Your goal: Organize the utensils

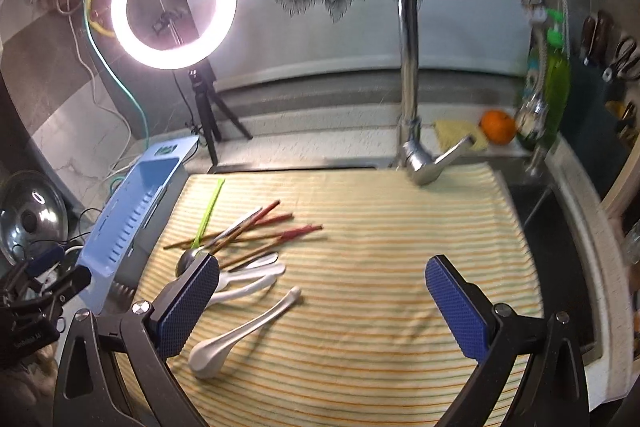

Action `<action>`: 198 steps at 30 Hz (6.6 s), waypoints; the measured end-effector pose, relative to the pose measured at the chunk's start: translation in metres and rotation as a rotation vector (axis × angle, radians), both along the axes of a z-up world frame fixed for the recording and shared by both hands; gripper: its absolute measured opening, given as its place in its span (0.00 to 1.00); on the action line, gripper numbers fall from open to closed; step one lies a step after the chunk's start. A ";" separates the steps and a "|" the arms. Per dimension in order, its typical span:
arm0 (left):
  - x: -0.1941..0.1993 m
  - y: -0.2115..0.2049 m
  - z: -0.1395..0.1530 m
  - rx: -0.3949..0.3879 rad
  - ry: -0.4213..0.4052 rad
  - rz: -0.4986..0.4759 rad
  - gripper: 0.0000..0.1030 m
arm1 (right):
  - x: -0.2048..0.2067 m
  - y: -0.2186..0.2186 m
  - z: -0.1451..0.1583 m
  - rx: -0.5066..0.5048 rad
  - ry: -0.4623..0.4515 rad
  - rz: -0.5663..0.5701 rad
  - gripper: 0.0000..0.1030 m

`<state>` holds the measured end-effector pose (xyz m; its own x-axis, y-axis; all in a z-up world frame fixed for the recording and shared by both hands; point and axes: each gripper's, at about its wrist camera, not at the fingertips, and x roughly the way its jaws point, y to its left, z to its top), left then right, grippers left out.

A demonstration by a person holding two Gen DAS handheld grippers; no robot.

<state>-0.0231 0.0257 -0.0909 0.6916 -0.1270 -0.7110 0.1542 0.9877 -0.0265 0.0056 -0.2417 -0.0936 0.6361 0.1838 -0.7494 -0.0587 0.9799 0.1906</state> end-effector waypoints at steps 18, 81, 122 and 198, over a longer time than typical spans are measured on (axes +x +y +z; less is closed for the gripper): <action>-0.015 -0.040 -0.064 0.036 0.122 -0.234 0.75 | 0.033 0.018 -0.106 0.285 0.398 0.062 0.58; -0.043 -0.083 -0.097 -0.058 0.241 -0.373 0.73 | 0.041 0.032 -0.117 0.235 0.485 0.217 0.25; -0.001 -0.028 -0.064 -0.048 0.162 -0.312 0.35 | 0.074 0.106 -0.056 0.331 0.365 0.336 0.07; 0.027 0.004 -0.095 0.041 0.235 -0.190 0.42 | 0.074 0.062 -0.114 0.356 0.445 0.145 0.41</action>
<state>0.0041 0.0299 -0.1857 0.4745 -0.2058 -0.8559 0.3302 0.9429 -0.0437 0.0799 -0.1798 -0.2077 0.2243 0.5348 -0.8147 -0.0263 0.8390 0.5435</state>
